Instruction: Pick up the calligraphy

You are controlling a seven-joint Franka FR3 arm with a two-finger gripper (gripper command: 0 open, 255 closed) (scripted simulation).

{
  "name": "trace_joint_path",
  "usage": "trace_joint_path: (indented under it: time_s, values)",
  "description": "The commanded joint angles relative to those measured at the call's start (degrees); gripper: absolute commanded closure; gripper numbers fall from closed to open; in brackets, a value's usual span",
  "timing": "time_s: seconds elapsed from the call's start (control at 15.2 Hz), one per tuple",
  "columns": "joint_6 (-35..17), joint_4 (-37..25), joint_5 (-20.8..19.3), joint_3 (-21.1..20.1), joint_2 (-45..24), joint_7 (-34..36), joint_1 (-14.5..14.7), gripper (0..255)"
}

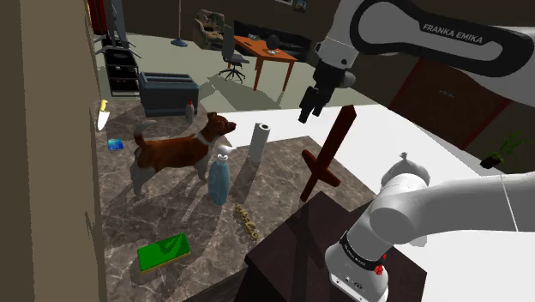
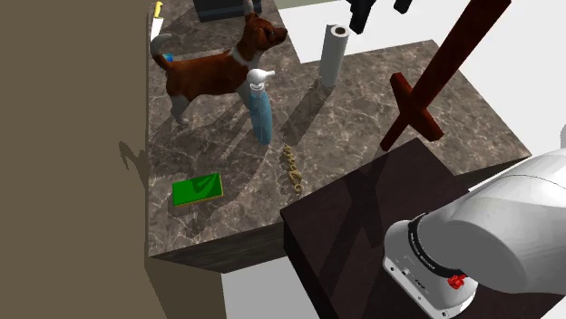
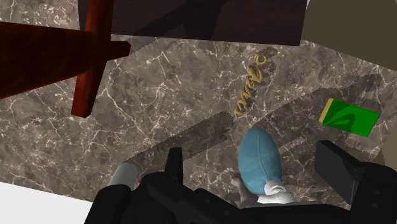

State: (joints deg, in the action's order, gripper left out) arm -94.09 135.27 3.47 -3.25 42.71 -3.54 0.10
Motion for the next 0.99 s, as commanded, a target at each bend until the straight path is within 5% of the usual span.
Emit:
trace_joint_path:
  time_s: [0.0, 0.92]
  values:
    - [0.0, 0.0, 0.0, 0.0, 0.0, 0.0, 0.0, 0]
    - [-29.8, 21.9, 5.4, -7.8, -6.4, 8.8, 1.8, 0]
